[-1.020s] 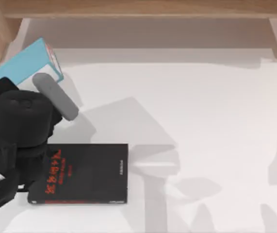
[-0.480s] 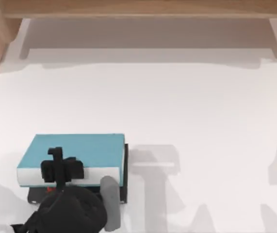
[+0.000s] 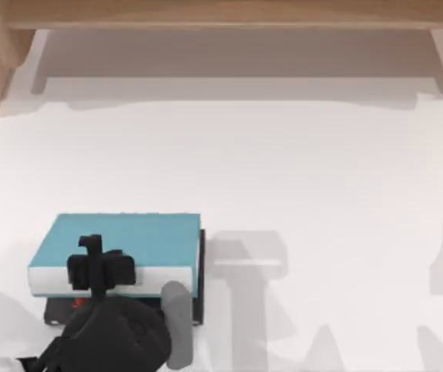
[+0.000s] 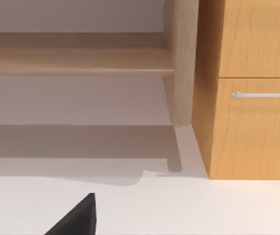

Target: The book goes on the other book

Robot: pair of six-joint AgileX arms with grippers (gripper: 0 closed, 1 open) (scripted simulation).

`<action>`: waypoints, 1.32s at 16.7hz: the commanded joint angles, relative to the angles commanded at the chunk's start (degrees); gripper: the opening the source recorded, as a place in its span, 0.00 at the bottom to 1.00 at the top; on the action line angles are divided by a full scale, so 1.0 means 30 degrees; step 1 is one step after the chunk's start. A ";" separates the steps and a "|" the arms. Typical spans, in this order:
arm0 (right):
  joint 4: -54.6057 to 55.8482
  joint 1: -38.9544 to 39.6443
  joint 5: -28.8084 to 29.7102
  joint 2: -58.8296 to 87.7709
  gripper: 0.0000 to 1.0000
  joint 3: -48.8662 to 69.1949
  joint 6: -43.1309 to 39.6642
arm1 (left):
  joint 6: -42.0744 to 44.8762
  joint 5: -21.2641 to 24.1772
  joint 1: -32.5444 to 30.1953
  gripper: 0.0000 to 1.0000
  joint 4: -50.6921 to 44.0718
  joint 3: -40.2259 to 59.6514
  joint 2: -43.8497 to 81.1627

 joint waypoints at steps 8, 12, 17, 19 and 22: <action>0.0000 0.0000 0.0000 0.0000 1.00 0.0000 0.0000 | 0.0194 0.0131 0.0147 0.23 0.0327 -0.0032 0.0201; 0.0000 0.0000 0.0000 0.0000 1.00 0.0000 0.0000 | 0.0194 0.0131 0.0147 0.53 0.0327 -0.0032 0.0201; 0.0000 0.0000 0.0000 0.0000 1.00 0.0000 0.0000 | 0.0194 0.0131 0.0147 0.90 0.0327 -0.0032 0.0201; 0.0000 0.0000 0.0000 0.0000 1.00 0.0000 0.0000 | 0.0194 0.0131 0.0147 1.00 0.0327 -0.0032 0.0201; 0.0000 0.0000 0.0000 0.0000 1.00 0.0000 0.0000 | 0.0194 0.0131 0.0147 1.00 0.0327 -0.0032 0.0201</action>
